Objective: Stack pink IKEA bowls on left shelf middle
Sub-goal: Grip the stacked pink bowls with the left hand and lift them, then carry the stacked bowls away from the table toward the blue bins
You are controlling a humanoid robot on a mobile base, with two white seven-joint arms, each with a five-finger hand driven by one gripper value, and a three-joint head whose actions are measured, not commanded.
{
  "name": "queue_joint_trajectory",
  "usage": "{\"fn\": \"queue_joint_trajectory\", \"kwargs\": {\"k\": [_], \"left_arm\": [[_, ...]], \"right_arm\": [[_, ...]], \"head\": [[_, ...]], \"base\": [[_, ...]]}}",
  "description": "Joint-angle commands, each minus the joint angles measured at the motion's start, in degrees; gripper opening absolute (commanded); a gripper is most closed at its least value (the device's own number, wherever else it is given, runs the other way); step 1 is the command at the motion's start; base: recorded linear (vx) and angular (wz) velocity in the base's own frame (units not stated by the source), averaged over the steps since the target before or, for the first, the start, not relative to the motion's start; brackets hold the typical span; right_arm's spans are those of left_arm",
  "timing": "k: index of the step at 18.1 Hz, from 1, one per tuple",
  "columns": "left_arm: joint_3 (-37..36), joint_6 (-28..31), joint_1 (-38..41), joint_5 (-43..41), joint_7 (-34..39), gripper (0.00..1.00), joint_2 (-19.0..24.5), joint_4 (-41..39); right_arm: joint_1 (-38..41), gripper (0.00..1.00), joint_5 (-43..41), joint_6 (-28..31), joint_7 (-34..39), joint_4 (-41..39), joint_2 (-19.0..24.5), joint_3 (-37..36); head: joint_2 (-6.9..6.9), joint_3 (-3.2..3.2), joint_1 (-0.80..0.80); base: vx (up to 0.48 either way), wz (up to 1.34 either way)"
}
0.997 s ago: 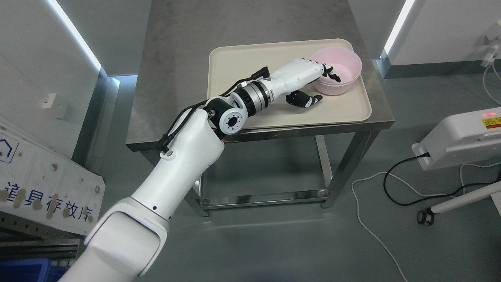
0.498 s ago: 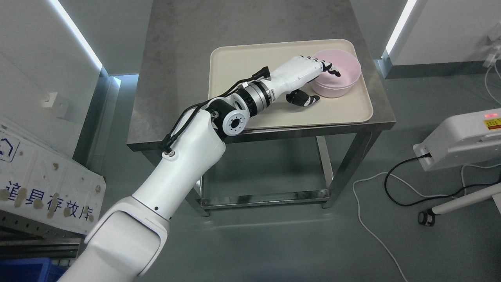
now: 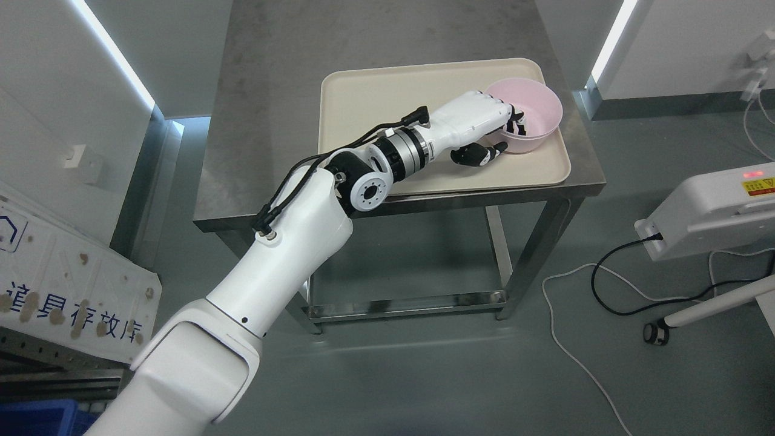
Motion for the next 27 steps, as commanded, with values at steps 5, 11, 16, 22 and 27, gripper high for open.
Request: {"fn": "queue_joint_trajectory", "kwargs": {"k": [5,11,16,22,27], "left_arm": [[23.4,-13.8,2.4,0.5,-7.7,0.0,1.0,-3.9],[40.0,-24.6,12.8,4.4,-18.4,0.01,1.0,-14.4],[47.6,-24.6,21.5,11.4,-23.6,0.01,1.0,-26.7],[52.2,-24.6,26.5,16.8,-24.8,0.01,1.0,-34.2],[53.9,-24.6,32.2,20.5,-25.7,0.01,1.0,-34.1]], "right_arm": [[0.0,1.0,0.0,0.0,0.0,0.0,-1.0,0.0],[0.0,1.0,0.0,0.0,0.0,0.0,-1.0,0.0],[0.0,1.0,0.0,0.0,0.0,0.0,-1.0,0.0],[0.0,1.0,0.0,0.0,-0.1,0.0,-1.0,0.0],[0.0,1.0,0.0,0.0,-0.1,0.0,-1.0,0.0]], "head": [[0.0,0.0,0.0],[0.0,0.0,0.0],[0.0,0.0,0.0],[0.0,0.0,0.0],[0.0,0.0,0.0]], "base": [[-0.017,0.0],[-0.085,0.0],[-0.226,0.0],[-0.234,-0.13],[-0.251,-0.26]]}}
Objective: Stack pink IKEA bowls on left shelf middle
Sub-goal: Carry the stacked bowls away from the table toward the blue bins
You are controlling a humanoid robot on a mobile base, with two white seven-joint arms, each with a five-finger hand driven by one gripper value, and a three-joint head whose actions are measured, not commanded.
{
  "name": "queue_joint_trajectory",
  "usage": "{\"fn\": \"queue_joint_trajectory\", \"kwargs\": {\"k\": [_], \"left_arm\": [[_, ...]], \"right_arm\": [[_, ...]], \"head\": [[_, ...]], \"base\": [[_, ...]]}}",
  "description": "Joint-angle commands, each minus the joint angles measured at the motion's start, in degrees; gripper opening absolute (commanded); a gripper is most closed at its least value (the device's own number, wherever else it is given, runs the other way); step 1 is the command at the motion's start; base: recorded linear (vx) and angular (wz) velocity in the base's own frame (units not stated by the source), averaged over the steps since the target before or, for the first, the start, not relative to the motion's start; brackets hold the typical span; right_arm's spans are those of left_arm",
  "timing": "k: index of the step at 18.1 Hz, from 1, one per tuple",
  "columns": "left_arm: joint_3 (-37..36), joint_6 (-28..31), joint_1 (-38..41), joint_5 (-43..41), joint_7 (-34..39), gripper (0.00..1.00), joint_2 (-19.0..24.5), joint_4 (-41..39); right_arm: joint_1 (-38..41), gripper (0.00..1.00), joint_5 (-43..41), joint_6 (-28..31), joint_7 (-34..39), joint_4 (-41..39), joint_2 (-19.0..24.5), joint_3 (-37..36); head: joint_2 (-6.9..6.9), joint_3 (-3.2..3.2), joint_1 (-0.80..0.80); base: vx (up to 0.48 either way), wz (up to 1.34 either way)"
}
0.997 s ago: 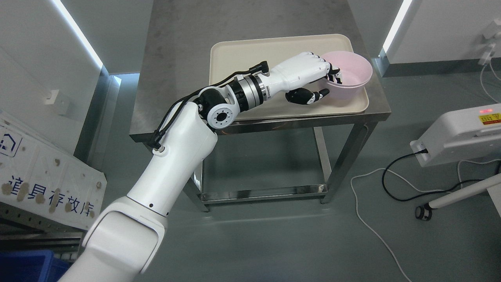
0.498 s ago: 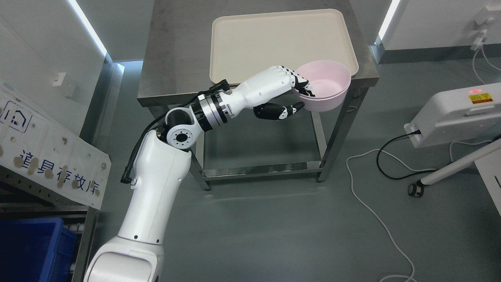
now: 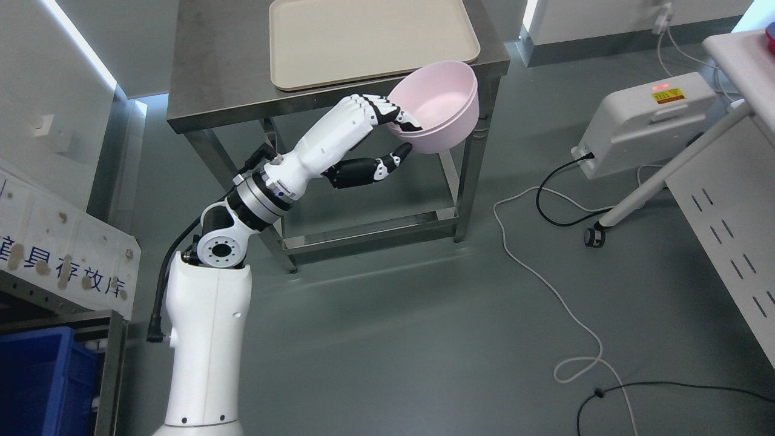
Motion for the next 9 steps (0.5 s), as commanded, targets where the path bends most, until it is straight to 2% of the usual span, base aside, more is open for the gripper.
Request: {"fn": "queue_joint_trajectory", "kwargs": {"k": [1,9], "left_arm": [[10.0,0.0,7.5,3.8,-0.4,0.01,1.0,-8.6],[11.4,0.0,8.2,4.4,-0.4,0.02,1.0,-8.6]], "right_arm": [[0.0,1.0,0.0,0.2,0.1,0.0,-1.0,0.0],[0.0,1.0,0.0,0.2,0.1,0.0,-1.0,0.0]], "head": [[0.0,0.0,0.0],[0.0,0.0,0.0]], "base": [[-0.274,-0.14],[-0.259,-0.07]]}}
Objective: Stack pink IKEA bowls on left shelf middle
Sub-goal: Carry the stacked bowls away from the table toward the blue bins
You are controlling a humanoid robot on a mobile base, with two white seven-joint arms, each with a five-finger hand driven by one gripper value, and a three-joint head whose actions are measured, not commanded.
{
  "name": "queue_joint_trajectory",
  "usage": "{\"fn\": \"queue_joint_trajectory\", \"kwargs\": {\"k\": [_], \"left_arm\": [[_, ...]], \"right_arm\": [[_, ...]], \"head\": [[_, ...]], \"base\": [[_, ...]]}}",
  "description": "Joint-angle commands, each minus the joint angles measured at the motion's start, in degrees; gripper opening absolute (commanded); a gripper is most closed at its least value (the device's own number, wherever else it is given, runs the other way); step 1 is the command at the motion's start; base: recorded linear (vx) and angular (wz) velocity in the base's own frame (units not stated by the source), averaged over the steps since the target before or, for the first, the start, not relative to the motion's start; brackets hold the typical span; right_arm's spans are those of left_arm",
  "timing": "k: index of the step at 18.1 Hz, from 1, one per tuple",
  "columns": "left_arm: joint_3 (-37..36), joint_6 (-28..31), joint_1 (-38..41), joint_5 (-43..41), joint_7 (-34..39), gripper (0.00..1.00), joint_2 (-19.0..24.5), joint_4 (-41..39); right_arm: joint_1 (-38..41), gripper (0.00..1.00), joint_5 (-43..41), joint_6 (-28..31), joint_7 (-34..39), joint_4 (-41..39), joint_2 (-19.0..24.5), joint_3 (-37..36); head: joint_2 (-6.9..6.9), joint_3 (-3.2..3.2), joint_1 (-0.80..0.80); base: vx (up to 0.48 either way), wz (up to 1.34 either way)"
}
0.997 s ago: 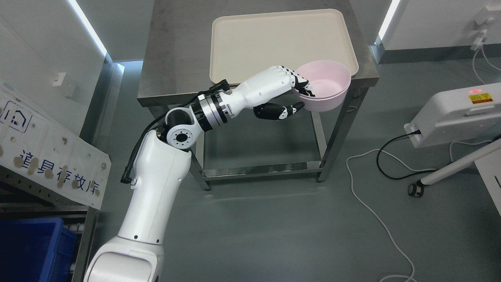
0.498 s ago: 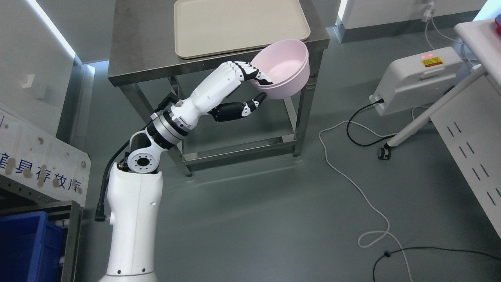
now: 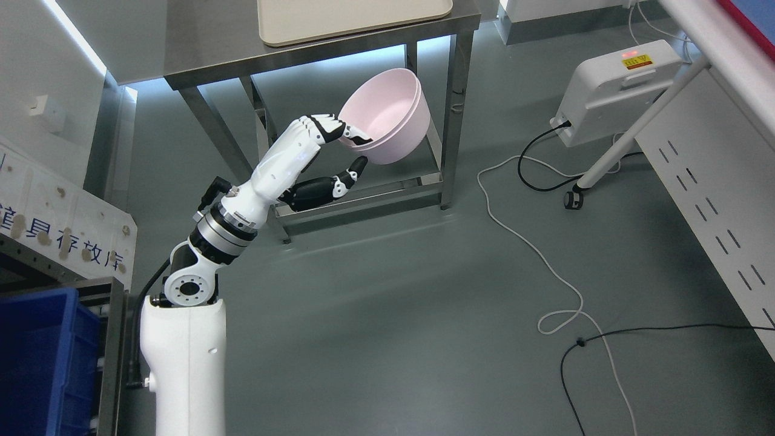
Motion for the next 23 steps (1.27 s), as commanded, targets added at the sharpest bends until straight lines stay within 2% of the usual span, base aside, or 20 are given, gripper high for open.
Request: {"fn": "queue_joint_trajectory", "kwargs": {"k": [1,15,23], "left_arm": [[4.6,0.0,1.3,1.6,-0.1,0.03,1.0,-3.3],[3.7,0.0,0.4,1.8,0.2,0.03,1.0,-3.5],[4.2,0.0,-0.2,1.8,0.5,0.03,1.0,-3.5]], "right_arm": [[0.0,1.0,0.0,0.0,0.3,0.0,-1.0,0.0],[0.0,1.0,0.0,0.0,0.4,0.0,-1.0,0.0],[0.0,1.0,0.0,0.0,0.3,0.0,-1.0,0.0]], "head": [[0.0,0.0,0.0],[0.0,0.0,0.0],[0.0,0.0,0.0]], "base": [[-0.254,0.0],[-0.242,0.22],[-0.238,0.7]]}}
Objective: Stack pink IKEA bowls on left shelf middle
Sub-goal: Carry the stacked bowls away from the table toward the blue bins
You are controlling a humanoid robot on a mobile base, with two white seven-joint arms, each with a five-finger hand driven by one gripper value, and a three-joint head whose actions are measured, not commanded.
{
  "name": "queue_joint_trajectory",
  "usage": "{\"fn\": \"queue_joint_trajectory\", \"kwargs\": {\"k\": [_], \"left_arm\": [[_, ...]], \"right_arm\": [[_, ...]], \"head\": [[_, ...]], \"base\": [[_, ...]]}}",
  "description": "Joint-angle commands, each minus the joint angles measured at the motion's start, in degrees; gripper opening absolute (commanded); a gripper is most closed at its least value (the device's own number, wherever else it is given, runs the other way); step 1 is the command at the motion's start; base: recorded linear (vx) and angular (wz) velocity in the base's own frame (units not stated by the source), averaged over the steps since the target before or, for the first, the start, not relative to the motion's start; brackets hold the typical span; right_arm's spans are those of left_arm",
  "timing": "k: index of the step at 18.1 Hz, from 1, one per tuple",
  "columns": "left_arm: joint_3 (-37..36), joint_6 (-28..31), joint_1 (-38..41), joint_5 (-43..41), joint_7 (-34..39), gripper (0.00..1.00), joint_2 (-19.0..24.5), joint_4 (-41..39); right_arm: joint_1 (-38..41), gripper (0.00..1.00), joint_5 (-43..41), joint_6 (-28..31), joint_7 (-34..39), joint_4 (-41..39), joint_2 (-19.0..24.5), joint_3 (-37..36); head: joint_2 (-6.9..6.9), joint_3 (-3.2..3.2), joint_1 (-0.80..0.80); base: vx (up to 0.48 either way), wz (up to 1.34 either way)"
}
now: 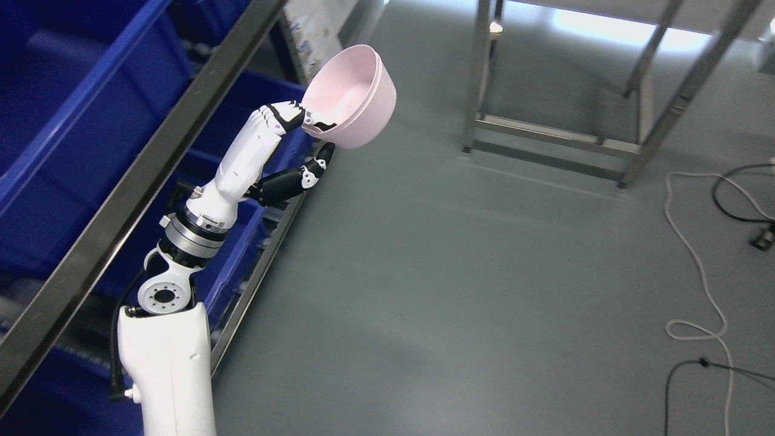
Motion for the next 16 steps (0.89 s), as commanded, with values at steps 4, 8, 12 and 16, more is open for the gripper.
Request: {"fn": "queue_joint_trajectory", "kwargs": {"k": [4,8,12,16], "left_arm": [[0.0,0.0,-1.6,0.1,0.1,0.03,1.0,-0.4],[-0.5,0.0,-6.4,0.1,-0.1,0.03,1.0,-0.5],[-13.4,0.0,-15.8,0.1,0.4,0.03,1.0,-0.5],[-19.6,8.3,-28.2,-4.6,-0.1,0.03,1.0,2.6]], "right_arm": [[0.0,1.0,0.0,0.0,0.0,0.0,-1.0,0.0],[0.0,1.0,0.0,0.0,0.0,0.0,-1.0,0.0],[0.0,1.0,0.0,0.0,0.0,0.0,-1.0,0.0],[0.0,1.0,0.0,0.0,0.0,0.0,-1.0,0.0]], "head": [[0.0,0.0,0.0],[0.0,0.0,0.0],[0.0,0.0,0.0],[0.0,0.0,0.0]], "base": [[-0.194,1.09],[-0.183,1.14],[-0.144,1.14],[-0.05,0.95]]}}
